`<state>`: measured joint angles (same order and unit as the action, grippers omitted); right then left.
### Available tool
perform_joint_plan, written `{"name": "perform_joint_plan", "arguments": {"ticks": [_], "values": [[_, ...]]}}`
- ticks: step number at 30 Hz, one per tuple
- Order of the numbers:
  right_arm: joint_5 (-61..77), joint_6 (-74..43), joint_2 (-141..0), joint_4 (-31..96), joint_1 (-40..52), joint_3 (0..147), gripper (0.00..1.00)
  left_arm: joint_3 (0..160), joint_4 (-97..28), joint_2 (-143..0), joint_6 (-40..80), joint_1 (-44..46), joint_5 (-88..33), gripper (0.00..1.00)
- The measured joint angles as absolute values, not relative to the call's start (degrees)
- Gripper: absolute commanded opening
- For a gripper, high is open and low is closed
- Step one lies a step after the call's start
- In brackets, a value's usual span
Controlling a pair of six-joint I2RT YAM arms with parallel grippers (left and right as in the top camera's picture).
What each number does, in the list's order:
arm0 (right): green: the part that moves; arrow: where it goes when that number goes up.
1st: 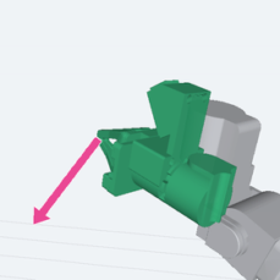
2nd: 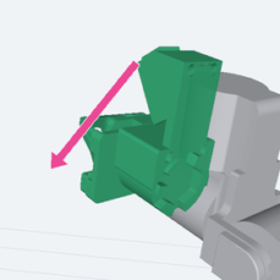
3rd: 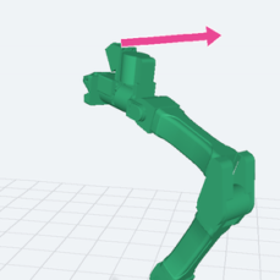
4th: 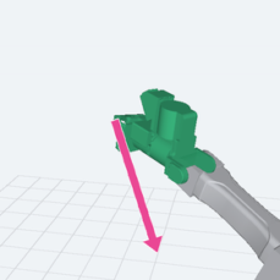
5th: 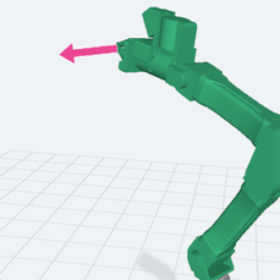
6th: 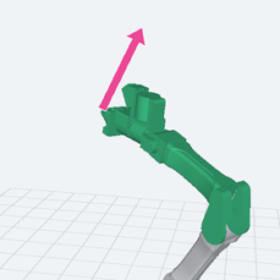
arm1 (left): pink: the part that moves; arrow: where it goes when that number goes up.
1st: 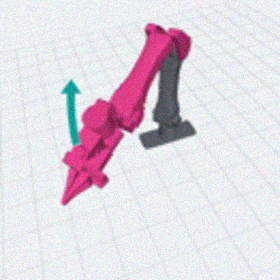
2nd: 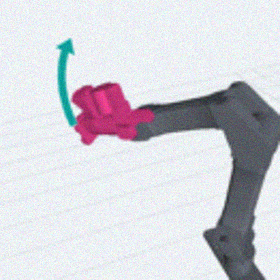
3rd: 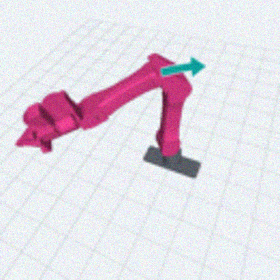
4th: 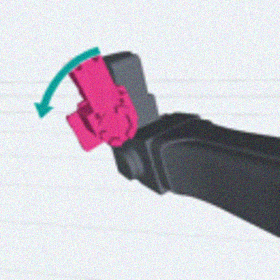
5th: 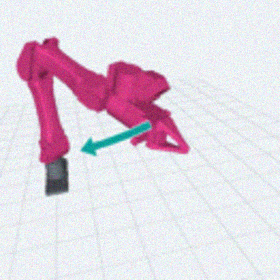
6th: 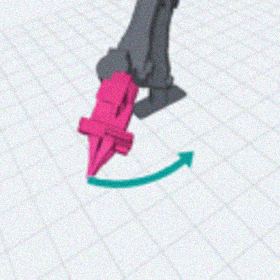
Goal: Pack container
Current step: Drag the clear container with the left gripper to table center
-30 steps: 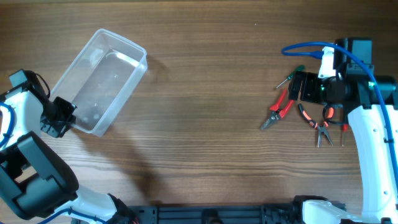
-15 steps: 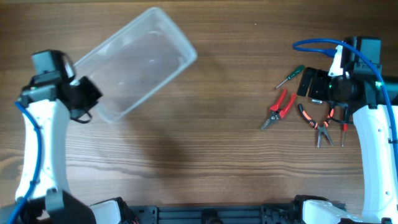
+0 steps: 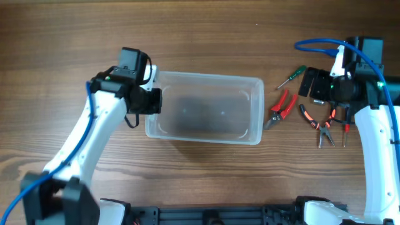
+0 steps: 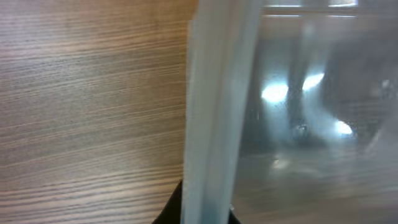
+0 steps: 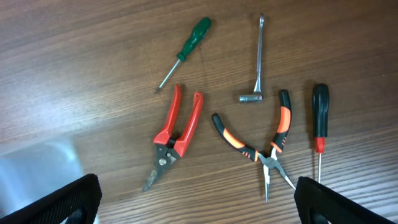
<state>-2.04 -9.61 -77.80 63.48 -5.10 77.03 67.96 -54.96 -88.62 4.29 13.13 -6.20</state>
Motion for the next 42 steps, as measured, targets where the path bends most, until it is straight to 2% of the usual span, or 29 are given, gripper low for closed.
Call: {"name": "perform_joint_plan", "arguments": {"ticks": [5, 10, 16, 18, 20, 22, 25, 28, 29, 34, 38, 42], "values": [[-2.0, -9.6, -77.8, 64.3, -5.1, 77.0, 1.0, 67.8, -51.7, -96.6, 3.3, 13.0, -4.1, 0.04], [-2.0, -9.5, -77.8, 65.4, -5.1, 77.1, 1.0, 67.8, -49.3, -97.9, 3.4, 13.0, -4.2, 0.17], [-2.0, -9.2, -77.8, 65.4, -5.1, 77.1, 1.0, 67.8, -50.6, -97.9, 3.6, 13.0, -3.9, 0.17], [-2.0, -8.9, -77.8, 65.4, -5.1, 77.1, 1.0, 67.8, -50.7, -97.9, 3.6, 12.9, -3.3, 0.3], [-2.0, -8.7, -77.8, 65.4, -5.1, 77.1, 1.0, 67.8, -50.7, -97.9, 4.0, 12.3, -3.1, 0.5], [-2.0, -8.7, -77.8, 65.4, -5.1, 77.1, 1.0, 67.8, -50.1, -97.9, 4.8, 11.1, -2.9, 0.63], [-2.0, -8.7, -77.8, 65.4, -5.1, 77.1, 1.0, 67.8, -48.6, -97.9, 4.8, 9.8, -2.8, 0.73], [-2.0, -8.7, -77.8, 65.4, -5.1, 77.1, 1.0, 69.4, -48.6, -97.9, 4.2, 9.7, -2.9, 0.79], [-2.0, -8.6, -77.8, 65.4, -5.1, 77.1, 1.0, 70.7, -48.9, -97.9, 4.1, 9.7, -2.8, 1.0], [-1.5, -8.5, -77.8, 66.8, -5.1, 77.1, 1.0, 78.8, -54.9, -93.3, 5.5, 7.9, -2.4, 1.0], [-0.9, -16.0, -77.7, 69.1, -5.1, 77.1, 1.0, 80.6, -59.1, -81.6, 10.5, -3.5, -1.1, 1.0], [0.4, -25.1, -78.3, 62.4, -5.1, 77.2, 1.0, 80.8, -60.7, -74.5, 14.6, -13.6, -0.6, 1.0]]}}
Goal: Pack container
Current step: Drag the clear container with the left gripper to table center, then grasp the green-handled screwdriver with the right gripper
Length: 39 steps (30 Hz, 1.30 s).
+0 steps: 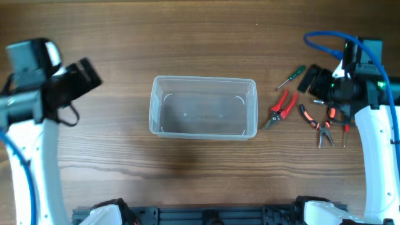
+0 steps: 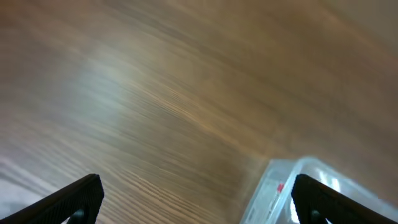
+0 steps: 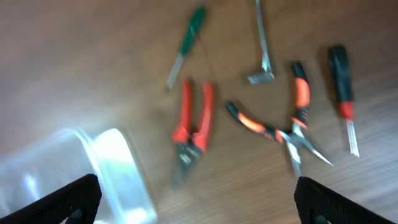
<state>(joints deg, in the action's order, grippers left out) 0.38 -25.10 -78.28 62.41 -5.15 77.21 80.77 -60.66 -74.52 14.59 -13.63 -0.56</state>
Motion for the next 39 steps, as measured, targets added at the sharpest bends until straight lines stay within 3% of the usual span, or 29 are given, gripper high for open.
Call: {"name": "perform_joint_plan", "arguments": {"ticks": [11, 21, 25, 31, 39], "values": [[10.0, -37.5, -103.8, 48.0, -5.2, 78.2, 1.0, 80.9, -61.4, -77.6, 16.3, -15.1, -1.0, 1.0], [11.1, -54.0, -108.9, 40.2, -8.6, 78.2, 0.99, 80.9, -61.5, -78.2, 16.3, -15.1, -1.0, 1.0], [9.7, -54.5, -109.1, 49.6, -8.5, 82.1, 1.0, 80.9, -61.5, -78.2, 16.3, -15.1, -1.0, 1.0], [3.2, -46.8, -109.6, 63.9, -8.5, 110.6, 1.0, 80.9, -61.6, -78.2, 16.3, -15.1, -1.0, 1.0], [4.8, -46.1, -116.4, 67.3, -9.9, 112.4, 1.0, 80.9, -61.6, -78.2, 16.3, -15.1, -1.6, 1.0]]}}
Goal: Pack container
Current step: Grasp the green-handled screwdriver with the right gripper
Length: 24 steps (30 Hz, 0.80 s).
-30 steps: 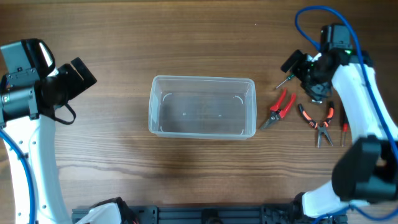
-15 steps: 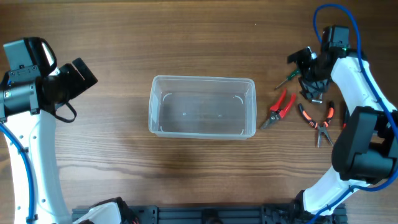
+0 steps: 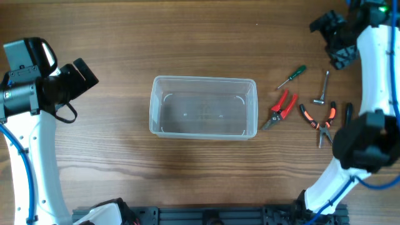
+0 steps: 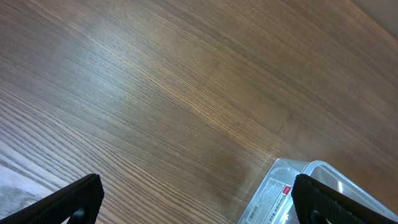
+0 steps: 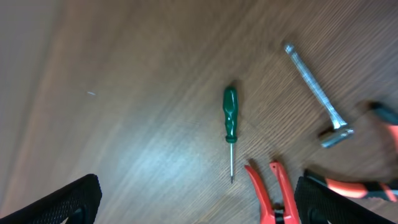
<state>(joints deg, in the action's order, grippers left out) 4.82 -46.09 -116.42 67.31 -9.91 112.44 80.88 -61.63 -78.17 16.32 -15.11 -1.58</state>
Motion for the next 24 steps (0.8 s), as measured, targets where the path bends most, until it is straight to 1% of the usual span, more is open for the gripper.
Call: {"name": "perform_joint_plan", "arguments": {"ticks": [5, 10, 16, 24], "values": [[6.7, -45.7, -126.1, 66.0, -8.7, 112.3, 1.0, 80.9, -61.6, -78.2, 16.5, -15.1, -1.6, 1.0], [7.9, -44.9, -127.2, 65.0, -7.9, 112.3, 1.0, 80.9, -61.7, -78.2, 16.7, -15.1, -1.6, 1.0], [8.1, -44.7, -132.9, 64.7, -7.9, 111.9, 1.0, 80.9, -61.6, -78.2, 16.7, -15.1, -1.6, 1.0], [8.1, -44.7, -134.0, 63.7, -7.9, 111.9, 1.0, 80.9, -61.7, -78.2, 16.7, -15.1, -1.6, 1.0]]}}
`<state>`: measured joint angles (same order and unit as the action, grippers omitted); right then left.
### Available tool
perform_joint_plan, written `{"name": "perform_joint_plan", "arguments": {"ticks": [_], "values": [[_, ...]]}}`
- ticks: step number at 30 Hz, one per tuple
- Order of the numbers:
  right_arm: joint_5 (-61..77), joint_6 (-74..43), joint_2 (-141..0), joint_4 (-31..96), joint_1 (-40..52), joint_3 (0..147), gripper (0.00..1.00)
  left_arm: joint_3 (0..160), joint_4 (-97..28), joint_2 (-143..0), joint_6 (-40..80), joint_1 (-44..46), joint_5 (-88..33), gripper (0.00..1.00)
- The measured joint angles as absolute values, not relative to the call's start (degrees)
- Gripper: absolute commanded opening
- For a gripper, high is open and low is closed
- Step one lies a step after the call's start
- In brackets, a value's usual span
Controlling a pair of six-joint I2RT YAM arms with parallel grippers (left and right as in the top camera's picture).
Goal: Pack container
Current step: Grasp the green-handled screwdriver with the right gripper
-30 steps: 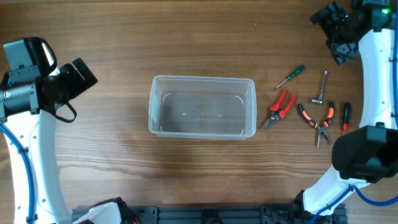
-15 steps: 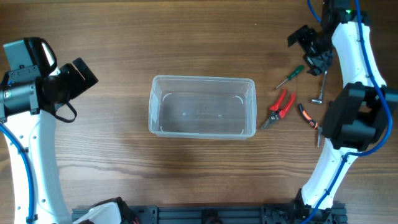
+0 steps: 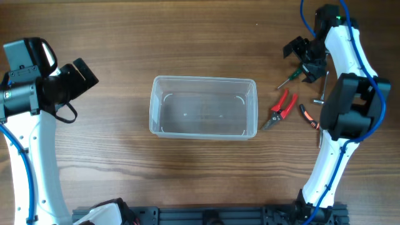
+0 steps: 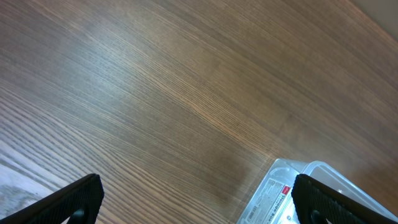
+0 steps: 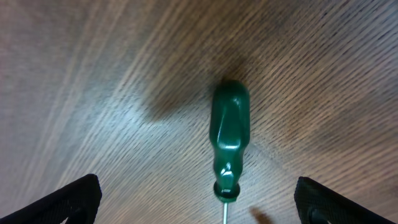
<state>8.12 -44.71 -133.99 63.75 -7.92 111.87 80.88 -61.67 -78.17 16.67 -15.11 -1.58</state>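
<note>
The clear plastic container [image 3: 203,107] stands empty at the middle of the table; its corner [image 4: 298,193] shows in the left wrist view. A green screwdriver [image 5: 229,143] lies right of it, its tip [image 3: 285,80] showing in the overhead view. My right gripper [image 3: 300,61] is open low over its handle, one finger on each side [image 5: 199,202]. My left gripper [image 3: 78,74] hangs open far left of the container, holding nothing [image 4: 199,199].
Red cutters [image 3: 281,107] lie just right of the container. Orange-and-black pliers [image 3: 308,116] and a metal socket wrench [image 3: 320,87] lie further right, partly under my right arm. Bare wood surrounds the left gripper.
My right gripper was high at the table's back right corner; now it is low over the green screwdriver, which fills its view. The left arm and container have not moved.
First my left gripper had the container's left wall between its fingers, with the container skewed, and my right gripper hung over the tools. Then the container stood straight and the left gripper was open far left. The right gripper went back right, and is now at the green screwdriver.
</note>
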Motion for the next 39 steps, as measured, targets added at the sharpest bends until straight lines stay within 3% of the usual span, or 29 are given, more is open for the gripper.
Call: {"name": "perform_joint_plan", "arguments": {"ticks": [21, 28, 32, 35, 37, 39], "values": [[7.0, -44.7, -136.4, 65.5, -7.9, 111.0, 0.98, 80.9, -61.7, -78.2, 16.7, -15.1, -1.6, 1.0], [6.3, -44.5, -136.6, 66.1, -7.9, 111.0, 0.79, 80.9, -61.7, -78.2, 16.7, -15.1, -1.6, 1.0], [6.0, -43.6, -136.7, 66.7, -8.0, 111.0, 0.52, 80.9, -61.7, -78.2, 16.7, -15.1, -1.6, 1.0], [6.2, -43.5, -136.7, 66.8, -8.0, 111.0, 0.48, 80.9, -62.0, -78.2, 16.7, -15.1, -1.6, 1.0], [6.2, -43.6, -136.7, 66.9, -8.0, 111.0, 0.37, 80.9, -62.0, -78.2, 16.7, -15.1, -1.6, 1.0], [6.4, -43.2, -136.7, 66.8, -8.0, 111.0, 0.36, 80.9, -62.0, -78.2, 16.7, -15.1, -1.6, 1.0]]}}
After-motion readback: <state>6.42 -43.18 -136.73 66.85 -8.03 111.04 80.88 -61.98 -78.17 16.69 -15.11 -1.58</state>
